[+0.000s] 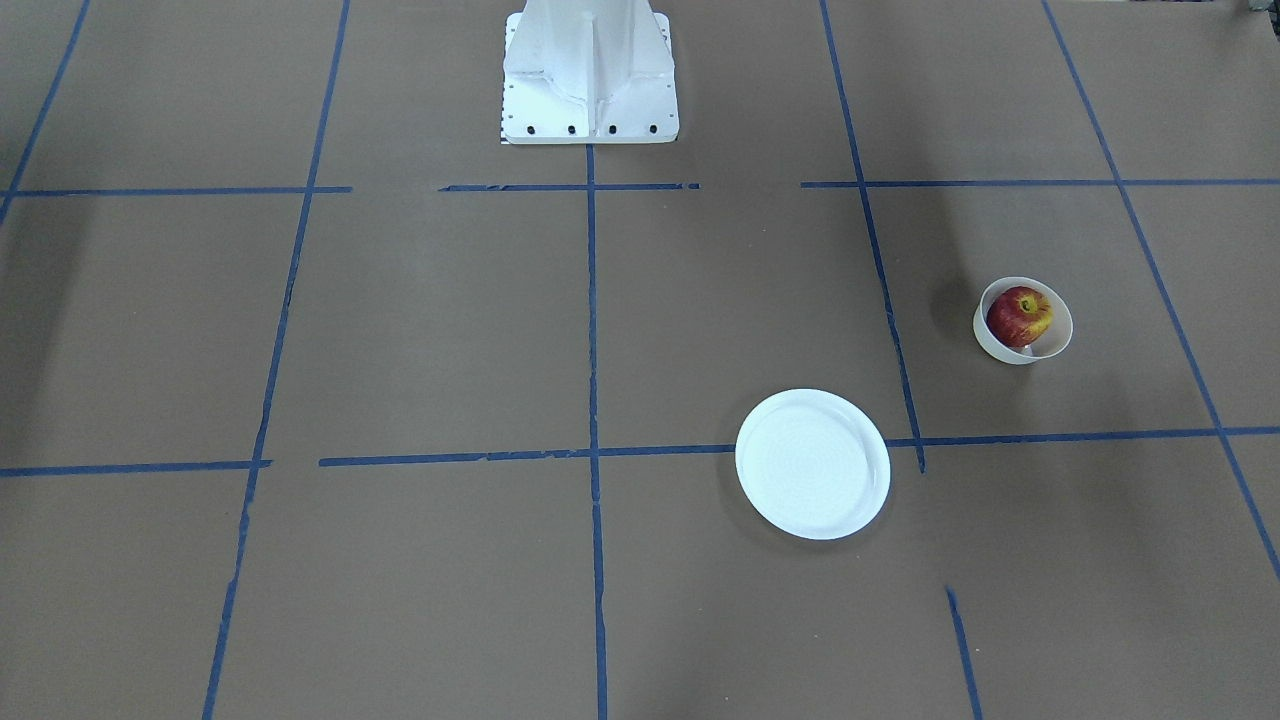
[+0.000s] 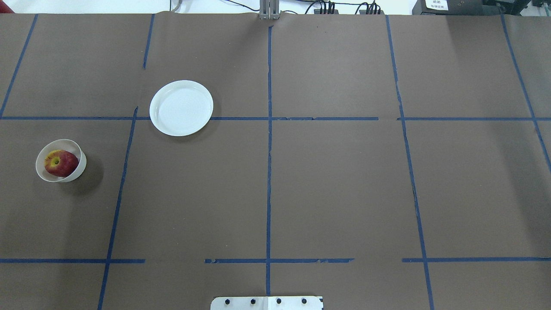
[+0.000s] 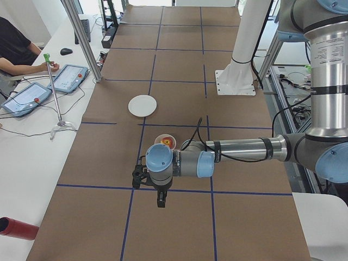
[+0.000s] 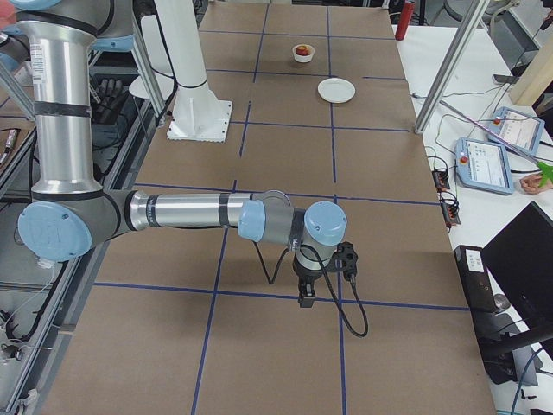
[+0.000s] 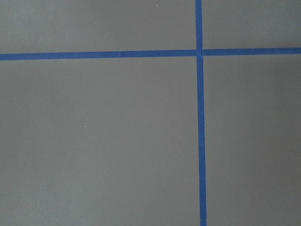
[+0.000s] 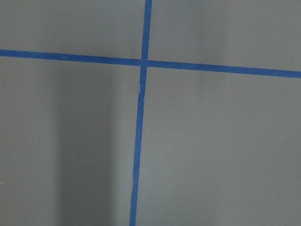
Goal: Move apple from plate to bowl
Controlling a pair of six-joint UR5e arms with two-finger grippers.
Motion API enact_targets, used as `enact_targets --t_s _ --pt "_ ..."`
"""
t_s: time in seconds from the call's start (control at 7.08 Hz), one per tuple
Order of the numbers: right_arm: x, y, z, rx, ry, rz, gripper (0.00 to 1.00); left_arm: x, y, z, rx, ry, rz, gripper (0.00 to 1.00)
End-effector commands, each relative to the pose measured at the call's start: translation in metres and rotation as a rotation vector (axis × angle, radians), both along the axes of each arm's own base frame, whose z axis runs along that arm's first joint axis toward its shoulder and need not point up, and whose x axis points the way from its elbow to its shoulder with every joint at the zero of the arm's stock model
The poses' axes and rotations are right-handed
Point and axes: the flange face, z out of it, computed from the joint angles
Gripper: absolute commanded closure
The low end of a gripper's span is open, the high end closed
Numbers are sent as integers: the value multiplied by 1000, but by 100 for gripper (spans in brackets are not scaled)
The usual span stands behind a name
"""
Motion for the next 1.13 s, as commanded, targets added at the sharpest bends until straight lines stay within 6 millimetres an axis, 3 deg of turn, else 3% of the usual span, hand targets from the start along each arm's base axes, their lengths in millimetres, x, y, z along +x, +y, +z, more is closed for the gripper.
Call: enact_targets --t_s 0.0,0.28,0.99 --pt "0 0 0 0 0 0 0 -2 -3 -3 5 -2 -7 0" --pt "0 0 0 0 0 0 0 -13 -8 -7 20 -66 -23 0" --pt "0 0 0 0 0 0 0 -12 -9 -7 4 -58 -23 0"
